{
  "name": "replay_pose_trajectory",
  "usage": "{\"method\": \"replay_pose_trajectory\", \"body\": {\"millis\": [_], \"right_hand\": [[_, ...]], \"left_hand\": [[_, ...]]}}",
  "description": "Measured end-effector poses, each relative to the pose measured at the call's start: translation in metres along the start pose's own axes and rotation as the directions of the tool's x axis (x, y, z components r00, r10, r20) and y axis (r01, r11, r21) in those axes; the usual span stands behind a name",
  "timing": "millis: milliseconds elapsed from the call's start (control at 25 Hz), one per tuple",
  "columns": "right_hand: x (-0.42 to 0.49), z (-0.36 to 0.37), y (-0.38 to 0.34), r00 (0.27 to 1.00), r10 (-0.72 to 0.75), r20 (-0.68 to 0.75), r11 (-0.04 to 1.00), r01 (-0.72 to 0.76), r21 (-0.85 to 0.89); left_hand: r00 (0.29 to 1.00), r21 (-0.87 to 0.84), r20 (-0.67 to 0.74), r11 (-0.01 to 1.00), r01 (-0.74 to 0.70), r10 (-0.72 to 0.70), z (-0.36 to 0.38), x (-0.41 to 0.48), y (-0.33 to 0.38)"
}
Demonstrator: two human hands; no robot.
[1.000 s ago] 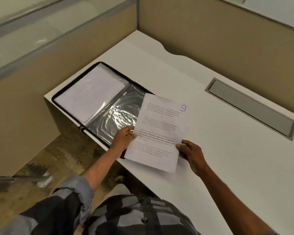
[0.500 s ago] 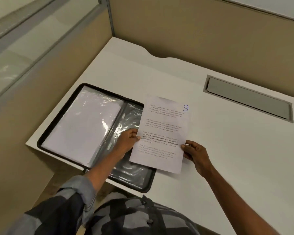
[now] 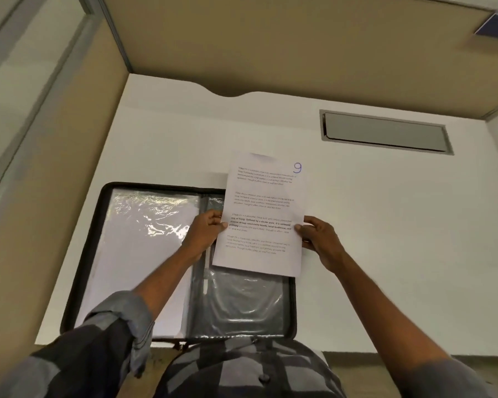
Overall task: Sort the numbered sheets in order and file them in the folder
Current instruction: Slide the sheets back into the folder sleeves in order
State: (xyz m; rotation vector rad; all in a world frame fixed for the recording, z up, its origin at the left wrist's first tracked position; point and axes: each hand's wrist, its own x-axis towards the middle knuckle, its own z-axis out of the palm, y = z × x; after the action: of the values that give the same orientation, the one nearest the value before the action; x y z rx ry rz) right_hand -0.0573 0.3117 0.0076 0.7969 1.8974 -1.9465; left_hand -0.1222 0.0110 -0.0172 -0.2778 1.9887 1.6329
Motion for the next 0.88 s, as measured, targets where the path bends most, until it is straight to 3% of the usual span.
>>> {"method": "replay_pose_trajectory", "body": {"millis": [160, 440, 560, 640, 720, 800, 880], "right_hand": [[0.006, -0.005, -0.004, 0.998, 0.031, -0.056, 1.0, -0.031, -0.003], [0.034, -0.019, -0.025, 0.999, 0.02, 0.034, 0.998, -0.018, -0.064], [0.056, -0.029, -0.036, 1.0, -0.007, 0.01, 0.999, 0.007, -0.034], [0.073, -0.036, -0.045, 0.999, -0.008, -0.034, 1.0, 0.008, 0.023], [0.088, -0.043, -0.054, 0.997, -0.004, -0.082, 0.998, 0.01, 0.068], [0.099, -0.043, -0.063, 0.995, -0.011, -0.103, 0.996, 0.02, 0.09], [0.106, -0.039, -0.069, 0.993, -0.014, -0.113, 0.992, 0.029, 0.125]], "left_hand": [[0.999, 0.054, 0.012, 0.998, -0.038, 0.038, -0.004, 0.018, 0.005], [0.998, 0.029, -0.003, 0.998, -0.062, 0.062, 0.002, 0.035, 0.009], [0.972, 0.236, -0.083, 0.952, -0.195, 0.219, 0.004, 0.039, 0.009], [0.923, 0.477, -0.012, 0.814, -0.333, 0.384, 0.005, 0.04, 0.005], [0.864, 0.691, 0.155, 0.573, -0.441, 0.478, 0.006, 0.043, -0.008], [0.848, 0.812, 0.232, 0.385, -0.439, 0.478, 0.005, 0.047, -0.02], [0.856, 0.856, 0.232, 0.322, -0.405, 0.461, 0.007, 0.048, -0.022]]}}
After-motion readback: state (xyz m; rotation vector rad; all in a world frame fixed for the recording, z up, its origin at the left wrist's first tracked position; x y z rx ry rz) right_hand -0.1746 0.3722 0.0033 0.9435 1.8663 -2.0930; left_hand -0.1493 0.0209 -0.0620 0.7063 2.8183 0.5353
